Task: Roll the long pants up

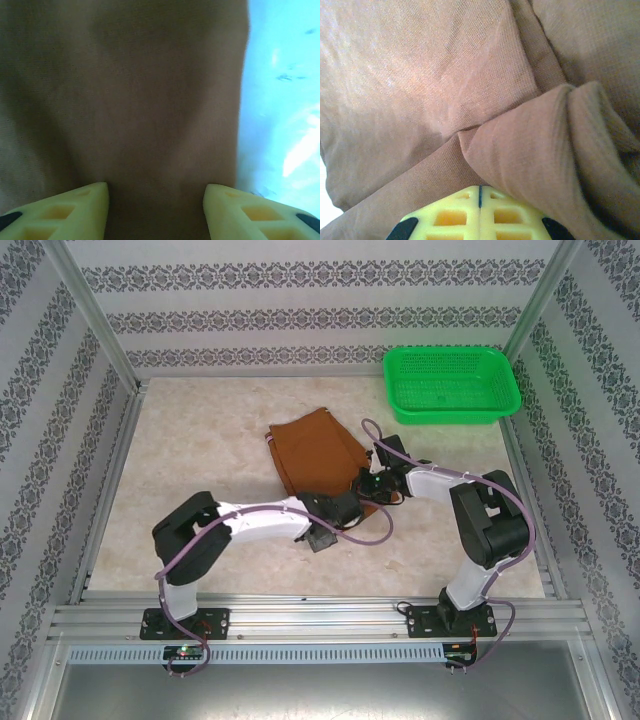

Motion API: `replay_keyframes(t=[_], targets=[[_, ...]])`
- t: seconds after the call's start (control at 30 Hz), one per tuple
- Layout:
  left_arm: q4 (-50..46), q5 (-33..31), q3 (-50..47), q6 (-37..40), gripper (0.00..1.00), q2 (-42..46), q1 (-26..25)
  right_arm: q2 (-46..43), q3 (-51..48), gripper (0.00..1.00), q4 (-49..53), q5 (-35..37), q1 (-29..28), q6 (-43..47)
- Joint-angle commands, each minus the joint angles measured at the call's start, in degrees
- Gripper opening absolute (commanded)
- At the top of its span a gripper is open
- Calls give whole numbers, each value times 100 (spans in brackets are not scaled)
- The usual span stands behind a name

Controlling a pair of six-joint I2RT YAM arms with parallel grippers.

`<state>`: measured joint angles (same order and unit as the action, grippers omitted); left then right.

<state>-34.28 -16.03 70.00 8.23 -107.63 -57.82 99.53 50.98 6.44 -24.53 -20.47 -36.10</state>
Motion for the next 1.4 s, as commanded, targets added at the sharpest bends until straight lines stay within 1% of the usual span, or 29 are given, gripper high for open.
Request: replay_keyframes(t=[0.0,0.17,0.3,0.4,0.43,0.5,0.57,0.67,0.73,0.77,0.8,0.83,0.9,1.0,1.13,1.27,1.37], targets=[[206,-1005,-170,333,59,137,52,260,-335,0,80,146,43,-143],[109,-1032,-86,618,60,-72,44,304,-340,0,76,119,55,-109],[-70,-630,39,612,62,-310,56,287,-352,0,42,118,78,-104],[-242,-443,179,609,64,-466,26,287,-352,0,22,137,74,-120],[-241,-578,218,629,64,-427,-40,301,-342,0,25,120,71,-114],[-35,-1114,208,710,64,-295,-121,321,-336,0,37,90,76,-108],[-82,-1601,344,811,65,-366,-116,337,-331,0,35,81,74,-101],[59,-1884,252,1013,65,-518,-163,387,-275,0,58,63,81,-77],[222,-1886,58,1113,65,-429,-279,401,-219,0,139,41,89,-31],[327,-1931,-9,1108,67,-368,-346,387,-207,0,161,23,82,-10],[257,-1834,7,1060,77,-334,-350,373,-204,0,152,-17,81,15],[130,-1756,52,1004,99,-329,-358,353,-207,1,153,-71,78,68],[-17,-1658,101,953,100,-362,-358,311,-194,6,164,-100,51,152],[-78,-1599,157,868,100,-423,-369,313,-139,10,232,-121,13,226],[-147,-1700,231,903,100,-408,-445,322,-101,10,305,-104,7,252],[-386,-1319,320,812,100,-7,-692,333,-80,10,359,-93,-8,247],[-524,-1329,327,698,100,200,-801,337,-89,10,370,-58,-1,239]])
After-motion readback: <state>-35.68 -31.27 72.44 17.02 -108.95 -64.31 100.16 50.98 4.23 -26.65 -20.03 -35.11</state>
